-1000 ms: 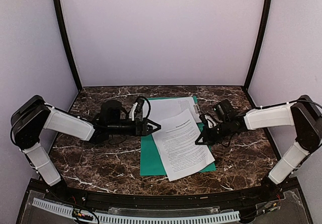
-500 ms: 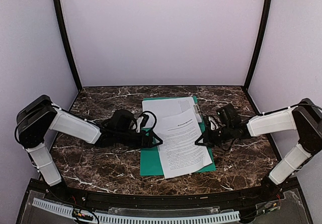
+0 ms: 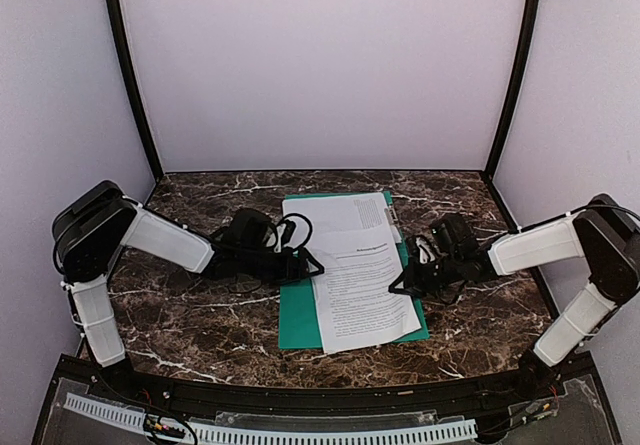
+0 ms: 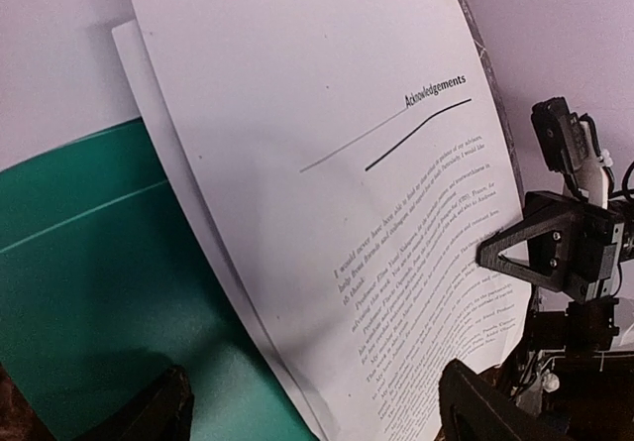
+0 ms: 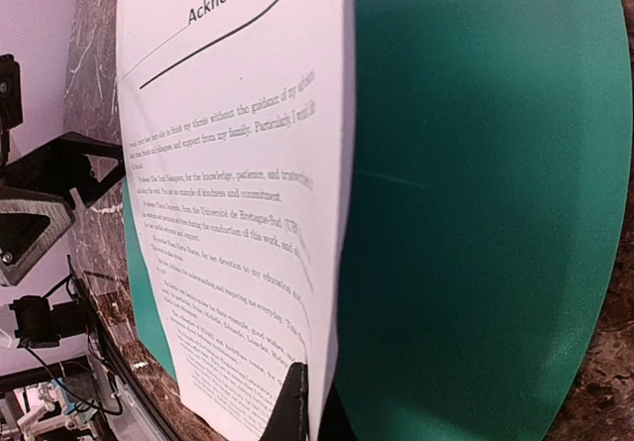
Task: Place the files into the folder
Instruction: Pass from the right arm to the left
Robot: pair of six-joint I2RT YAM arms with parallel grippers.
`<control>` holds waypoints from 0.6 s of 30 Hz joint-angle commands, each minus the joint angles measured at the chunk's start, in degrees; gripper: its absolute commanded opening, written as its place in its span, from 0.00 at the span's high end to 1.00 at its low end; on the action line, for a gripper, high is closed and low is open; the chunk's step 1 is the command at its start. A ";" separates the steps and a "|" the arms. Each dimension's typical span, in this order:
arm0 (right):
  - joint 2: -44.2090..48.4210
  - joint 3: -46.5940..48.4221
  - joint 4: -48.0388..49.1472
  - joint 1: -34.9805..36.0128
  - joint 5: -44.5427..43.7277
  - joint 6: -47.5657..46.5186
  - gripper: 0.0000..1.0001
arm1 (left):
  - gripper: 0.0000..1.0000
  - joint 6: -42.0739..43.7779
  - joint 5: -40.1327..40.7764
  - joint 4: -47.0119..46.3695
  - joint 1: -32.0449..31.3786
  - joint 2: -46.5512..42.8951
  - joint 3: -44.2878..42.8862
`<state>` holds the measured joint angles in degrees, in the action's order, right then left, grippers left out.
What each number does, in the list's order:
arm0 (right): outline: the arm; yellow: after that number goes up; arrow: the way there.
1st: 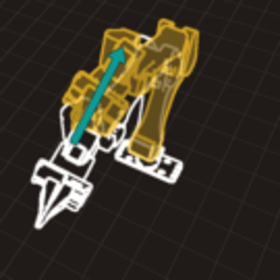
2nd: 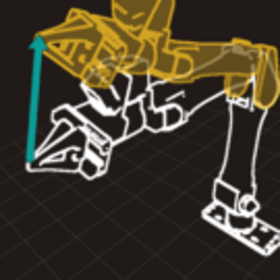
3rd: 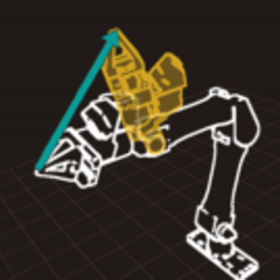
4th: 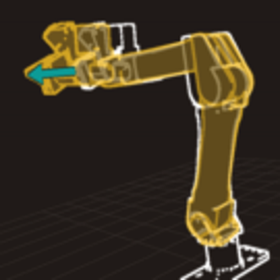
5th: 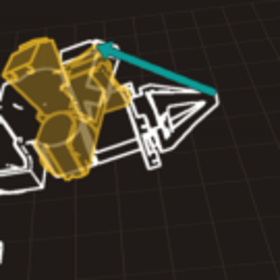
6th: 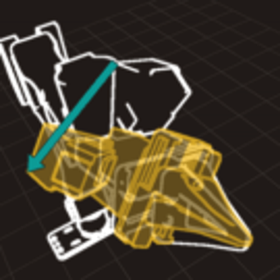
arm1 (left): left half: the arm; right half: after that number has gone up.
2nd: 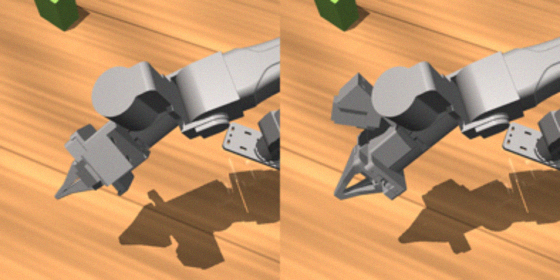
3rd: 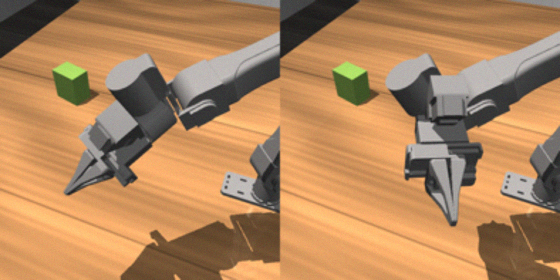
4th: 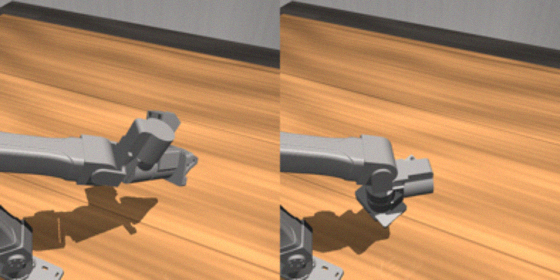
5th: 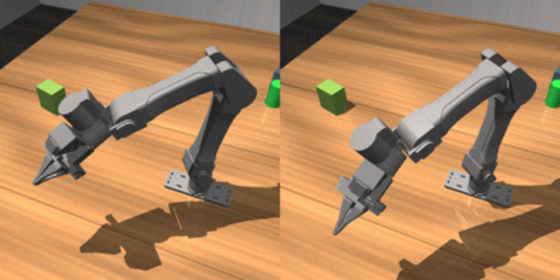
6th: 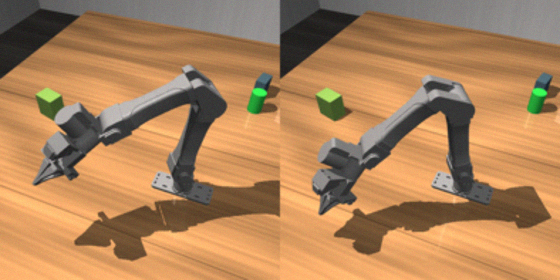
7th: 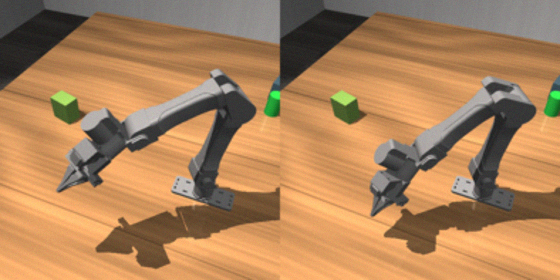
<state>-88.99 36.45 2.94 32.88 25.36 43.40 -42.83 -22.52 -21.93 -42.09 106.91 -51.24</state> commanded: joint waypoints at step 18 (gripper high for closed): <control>-2.42 -1.81 2.31 -0.11 -1.46 -1.15 1.00 | 0.33 -3.06 -10.24 -3.87 1.79 9.43 -4.20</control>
<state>-90.87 35.38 3.90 32.88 24.38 42.72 -42.76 -29.58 -24.95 -40.38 114.04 -57.01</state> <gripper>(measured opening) 0.005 0.706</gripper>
